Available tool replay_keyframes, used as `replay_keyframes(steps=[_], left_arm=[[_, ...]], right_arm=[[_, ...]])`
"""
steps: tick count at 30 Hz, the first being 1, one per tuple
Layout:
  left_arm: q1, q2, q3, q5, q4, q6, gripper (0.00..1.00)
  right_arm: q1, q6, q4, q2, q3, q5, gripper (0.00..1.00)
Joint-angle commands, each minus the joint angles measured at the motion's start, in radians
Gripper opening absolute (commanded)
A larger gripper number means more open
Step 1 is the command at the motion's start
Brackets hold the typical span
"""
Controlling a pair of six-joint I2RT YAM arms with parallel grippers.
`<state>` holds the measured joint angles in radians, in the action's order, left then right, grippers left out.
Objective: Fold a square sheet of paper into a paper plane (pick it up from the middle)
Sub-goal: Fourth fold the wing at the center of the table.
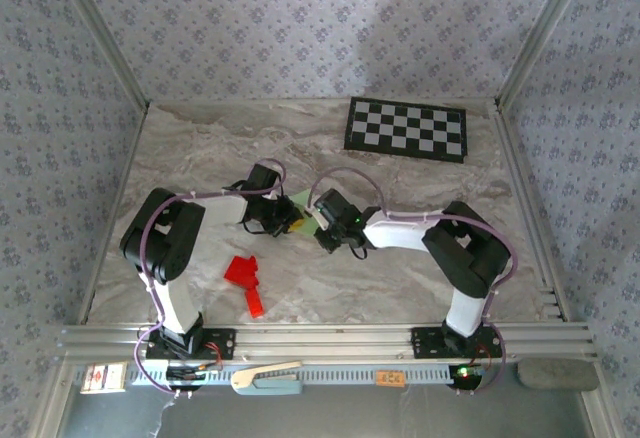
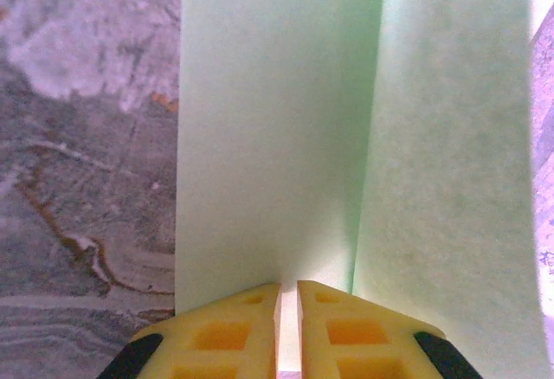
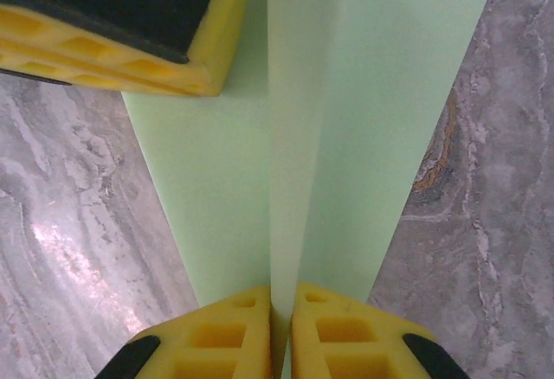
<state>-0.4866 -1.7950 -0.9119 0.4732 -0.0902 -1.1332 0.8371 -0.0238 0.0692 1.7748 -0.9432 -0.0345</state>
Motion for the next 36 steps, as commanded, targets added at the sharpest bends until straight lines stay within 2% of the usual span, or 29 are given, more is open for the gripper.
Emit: replay_keyframes(steps=[1, 7, 14, 27, 36], left_arm=[[-0.003, 0.033, -0.016, -0.056, -0.096, 0.043, 0.15], [0.001, 0.088, 0.008, -0.091, -0.095, 0.056, 0.16], [-0.003, 0.121, 0.066, -0.059, 0.031, 0.035, 0.18], [-0.029, 0.103, 0.086, -0.038, 0.125, 0.030, 0.19], [-0.036, 0.084, 0.099, -0.036, 0.170, 0.029, 0.19]], right_arm=[[-0.021, -0.041, 0.062, 0.017, -0.031, 0.090, 0.13], [-0.061, -0.080, 0.082, 0.037, -0.046, 0.183, 0.12], [-0.086, -0.108, 0.121, 0.067, -0.075, 0.262, 0.11], [-0.129, -0.197, 0.230, 0.118, -0.166, 0.425, 0.08], [-0.173, -0.262, 0.192, 0.126, -0.160, 0.522, 0.06]])
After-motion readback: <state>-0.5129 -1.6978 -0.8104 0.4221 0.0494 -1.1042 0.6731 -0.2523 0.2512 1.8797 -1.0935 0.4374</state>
